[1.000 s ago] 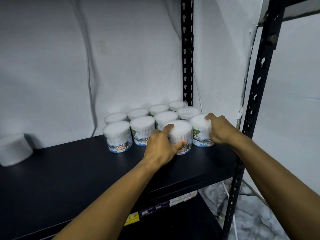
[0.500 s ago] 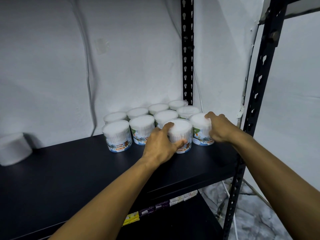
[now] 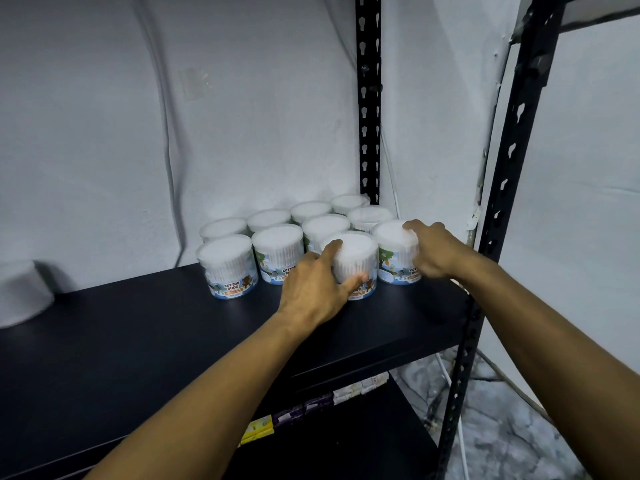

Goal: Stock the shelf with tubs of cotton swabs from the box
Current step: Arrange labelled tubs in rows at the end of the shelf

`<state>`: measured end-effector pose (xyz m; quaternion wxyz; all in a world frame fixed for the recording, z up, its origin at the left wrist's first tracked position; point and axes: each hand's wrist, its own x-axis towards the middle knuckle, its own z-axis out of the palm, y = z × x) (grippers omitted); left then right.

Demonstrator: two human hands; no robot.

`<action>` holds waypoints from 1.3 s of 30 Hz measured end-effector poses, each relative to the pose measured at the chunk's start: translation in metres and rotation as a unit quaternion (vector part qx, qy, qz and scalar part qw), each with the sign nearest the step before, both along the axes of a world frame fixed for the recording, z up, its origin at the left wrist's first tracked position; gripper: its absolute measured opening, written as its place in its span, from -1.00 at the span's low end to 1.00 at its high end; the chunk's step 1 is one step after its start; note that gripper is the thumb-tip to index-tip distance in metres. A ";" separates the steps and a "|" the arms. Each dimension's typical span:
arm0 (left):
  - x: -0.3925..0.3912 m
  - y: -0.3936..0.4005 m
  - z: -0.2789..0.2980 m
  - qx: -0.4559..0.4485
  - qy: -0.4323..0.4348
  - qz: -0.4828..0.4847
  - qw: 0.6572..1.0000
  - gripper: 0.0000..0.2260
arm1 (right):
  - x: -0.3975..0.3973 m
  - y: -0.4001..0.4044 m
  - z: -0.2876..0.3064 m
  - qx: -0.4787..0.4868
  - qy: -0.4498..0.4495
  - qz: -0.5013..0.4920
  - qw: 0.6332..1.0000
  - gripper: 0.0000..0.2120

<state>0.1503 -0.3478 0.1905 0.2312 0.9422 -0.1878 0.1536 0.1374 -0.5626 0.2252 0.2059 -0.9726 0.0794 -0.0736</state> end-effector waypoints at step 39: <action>0.032 0.543 0.031 0.117 0.043 0.344 0.931 -0.37 | 0.095 0.555 0.003 -0.108 -0.125 0.410 0.897 -0.46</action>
